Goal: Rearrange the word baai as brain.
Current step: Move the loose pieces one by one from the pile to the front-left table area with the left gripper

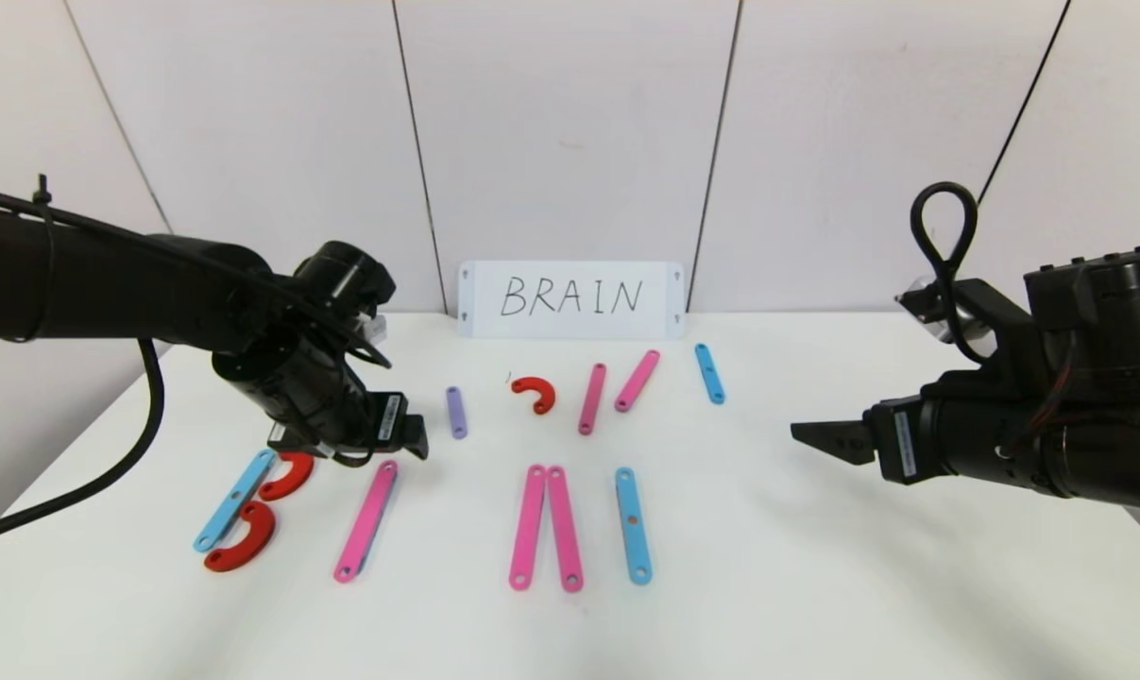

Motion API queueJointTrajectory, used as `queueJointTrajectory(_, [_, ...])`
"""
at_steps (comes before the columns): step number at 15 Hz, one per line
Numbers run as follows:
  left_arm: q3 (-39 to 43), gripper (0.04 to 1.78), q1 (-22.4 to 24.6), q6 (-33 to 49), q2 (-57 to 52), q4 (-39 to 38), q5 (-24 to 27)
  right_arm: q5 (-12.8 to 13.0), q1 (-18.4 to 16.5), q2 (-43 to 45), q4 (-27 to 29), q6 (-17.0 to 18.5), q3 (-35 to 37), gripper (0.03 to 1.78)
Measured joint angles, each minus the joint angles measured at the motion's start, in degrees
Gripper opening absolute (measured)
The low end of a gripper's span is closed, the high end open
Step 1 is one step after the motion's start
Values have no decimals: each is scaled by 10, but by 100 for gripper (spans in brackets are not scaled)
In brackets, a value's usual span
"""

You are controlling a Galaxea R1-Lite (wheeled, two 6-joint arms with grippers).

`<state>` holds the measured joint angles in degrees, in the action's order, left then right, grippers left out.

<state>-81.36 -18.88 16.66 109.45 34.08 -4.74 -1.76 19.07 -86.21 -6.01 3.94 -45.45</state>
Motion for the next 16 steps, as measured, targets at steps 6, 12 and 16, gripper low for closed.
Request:
queueJointTrajectory(6, [-206, 175, -62, 41, 61, 87, -72, 1, -1, 4, 0, 1, 0, 173])
queueJointTrajectory(12, [-314, 175, -109, 70, 161, 68, -139, -1, -2, 10, -21, 4, 3, 173])
queueJointTrajectory(16, [-320, 175, -125, 89, 207, -19, -175, 0, -4, 13, -25, 3, 8, 173])
